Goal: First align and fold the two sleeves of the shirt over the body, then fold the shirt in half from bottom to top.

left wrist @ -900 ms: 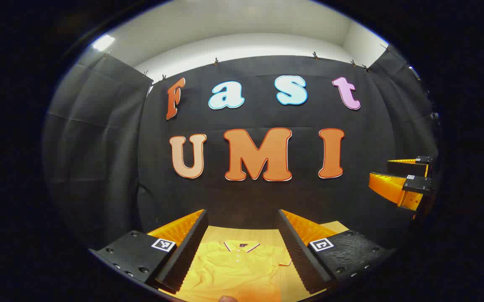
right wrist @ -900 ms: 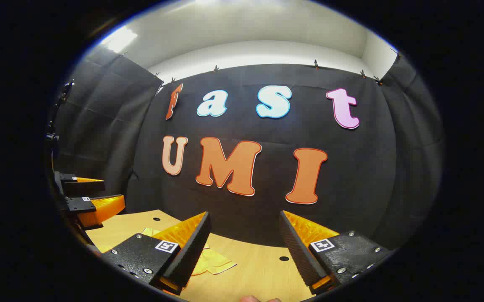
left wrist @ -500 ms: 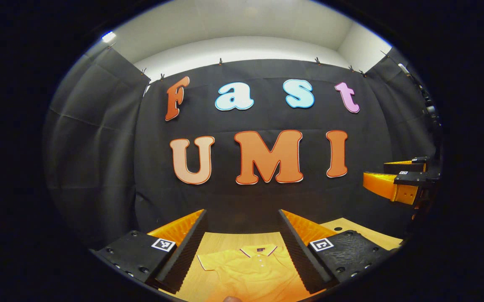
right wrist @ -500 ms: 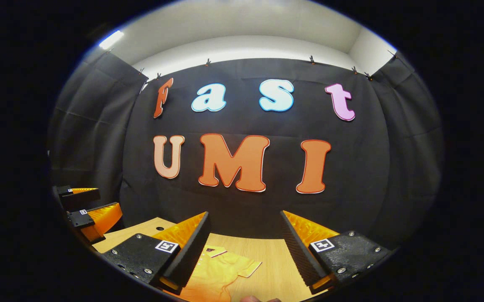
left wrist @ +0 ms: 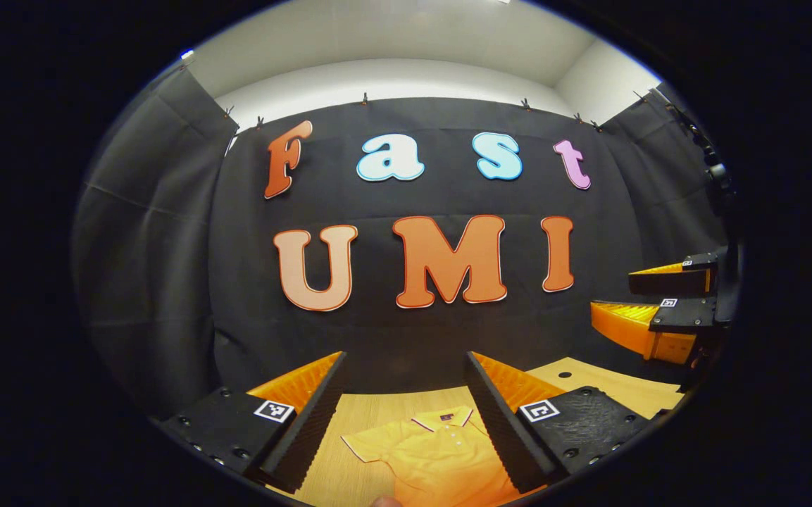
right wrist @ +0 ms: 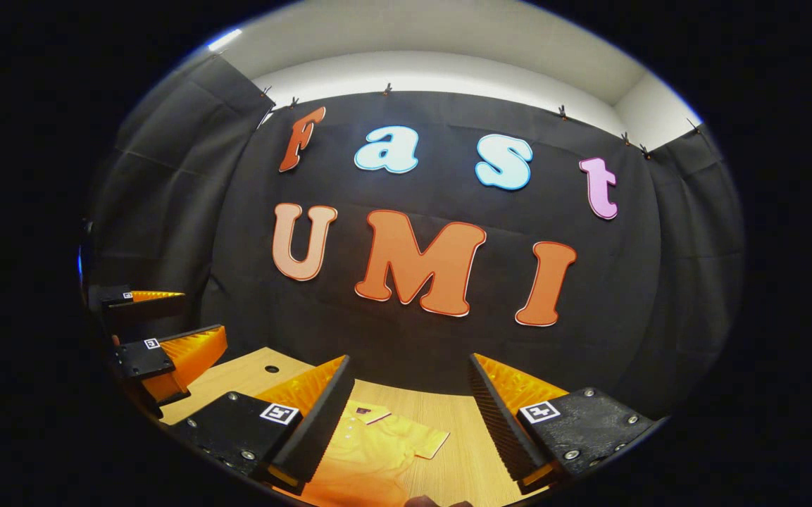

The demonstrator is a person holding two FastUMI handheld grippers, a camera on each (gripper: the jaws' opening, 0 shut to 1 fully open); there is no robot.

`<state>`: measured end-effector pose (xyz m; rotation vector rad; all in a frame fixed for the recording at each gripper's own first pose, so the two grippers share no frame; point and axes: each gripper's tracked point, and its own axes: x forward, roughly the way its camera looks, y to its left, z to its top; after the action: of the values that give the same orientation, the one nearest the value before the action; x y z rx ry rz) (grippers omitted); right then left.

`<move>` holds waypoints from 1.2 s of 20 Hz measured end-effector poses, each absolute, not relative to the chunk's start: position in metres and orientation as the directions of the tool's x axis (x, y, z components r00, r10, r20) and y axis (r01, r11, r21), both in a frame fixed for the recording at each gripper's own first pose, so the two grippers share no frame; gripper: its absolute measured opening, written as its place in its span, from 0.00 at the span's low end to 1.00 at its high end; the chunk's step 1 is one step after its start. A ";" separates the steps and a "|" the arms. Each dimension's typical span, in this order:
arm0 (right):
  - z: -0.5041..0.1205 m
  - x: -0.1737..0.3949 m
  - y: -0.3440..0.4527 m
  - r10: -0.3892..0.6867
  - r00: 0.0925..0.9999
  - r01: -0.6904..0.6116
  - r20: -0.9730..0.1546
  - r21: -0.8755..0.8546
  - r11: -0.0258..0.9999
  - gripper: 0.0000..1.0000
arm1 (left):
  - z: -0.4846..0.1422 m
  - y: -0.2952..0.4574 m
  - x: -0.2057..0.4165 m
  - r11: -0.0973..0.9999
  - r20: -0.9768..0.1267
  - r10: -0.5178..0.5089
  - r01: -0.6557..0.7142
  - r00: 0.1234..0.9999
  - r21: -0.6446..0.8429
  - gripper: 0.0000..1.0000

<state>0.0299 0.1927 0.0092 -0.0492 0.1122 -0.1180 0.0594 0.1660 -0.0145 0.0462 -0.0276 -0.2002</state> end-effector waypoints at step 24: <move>-0.182 0.140 0.119 0.004 0.842 0.024 -0.540 0.045 0.999 0.98 | -0.032 0.178 0.046 0.989 0.014 0.110 -0.111 0.994 0.098 1.00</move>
<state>0.1401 0.1186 -0.1824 0.0504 0.5703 -0.0107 0.0461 0.1776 -0.0325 0.0993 -0.0087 0.1105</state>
